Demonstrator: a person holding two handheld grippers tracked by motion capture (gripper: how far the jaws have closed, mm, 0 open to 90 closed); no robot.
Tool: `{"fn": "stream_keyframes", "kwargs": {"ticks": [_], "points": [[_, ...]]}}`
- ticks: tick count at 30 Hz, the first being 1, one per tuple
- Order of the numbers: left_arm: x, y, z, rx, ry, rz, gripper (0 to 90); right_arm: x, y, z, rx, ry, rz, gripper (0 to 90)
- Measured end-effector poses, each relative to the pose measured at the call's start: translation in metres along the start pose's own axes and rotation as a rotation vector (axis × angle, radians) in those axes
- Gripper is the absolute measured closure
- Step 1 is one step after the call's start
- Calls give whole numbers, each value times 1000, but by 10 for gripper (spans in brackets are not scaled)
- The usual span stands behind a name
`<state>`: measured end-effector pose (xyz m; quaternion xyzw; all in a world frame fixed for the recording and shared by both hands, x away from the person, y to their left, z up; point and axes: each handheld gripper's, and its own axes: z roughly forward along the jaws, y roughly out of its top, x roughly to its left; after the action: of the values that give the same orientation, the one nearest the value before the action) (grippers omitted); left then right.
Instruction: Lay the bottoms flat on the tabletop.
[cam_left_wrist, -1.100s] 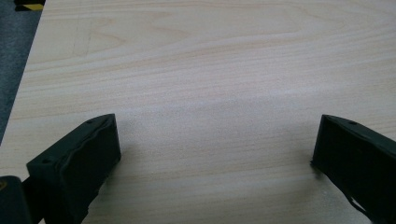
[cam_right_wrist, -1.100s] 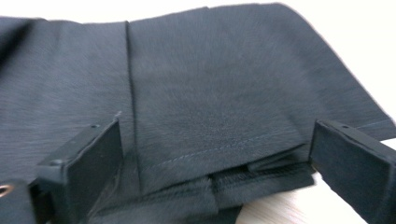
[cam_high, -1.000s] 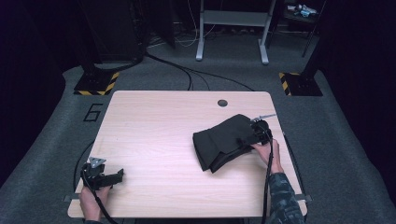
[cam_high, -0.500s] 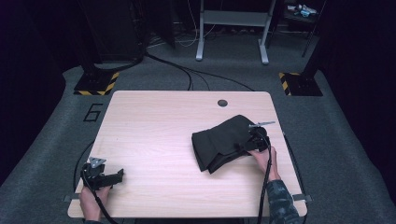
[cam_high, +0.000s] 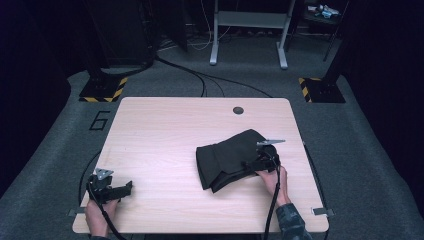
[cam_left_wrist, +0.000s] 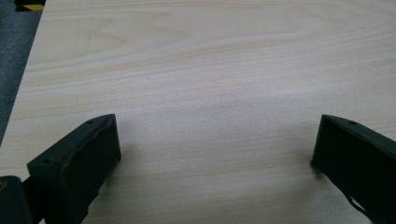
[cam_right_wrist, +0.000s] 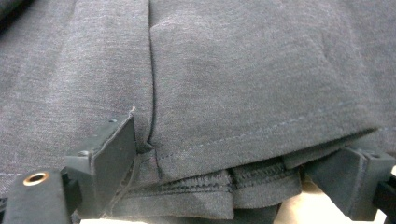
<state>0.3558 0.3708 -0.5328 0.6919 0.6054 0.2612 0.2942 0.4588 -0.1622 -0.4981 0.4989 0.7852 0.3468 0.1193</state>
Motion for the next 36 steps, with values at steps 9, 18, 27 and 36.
{"fn": "stream_keyframes", "kwargs": {"ticks": [9, 18, 27, 36], "points": [[0, 0, 0, -3, 0, 0, 5, 22, -4, -14, -1, 6, -32, 117], [0, 0, 0, -4, 0, -1, 6, -2, 24, -28, -43, -9, -69, 124], [0, 0, 0, -7, 1, 3, 6, -19, 18, 4, 27, 54, -39, 144], [-1, 0, 0, -4, 1, 4, 6, 4, 0, 1, 0, 49, -28, 150]]}}
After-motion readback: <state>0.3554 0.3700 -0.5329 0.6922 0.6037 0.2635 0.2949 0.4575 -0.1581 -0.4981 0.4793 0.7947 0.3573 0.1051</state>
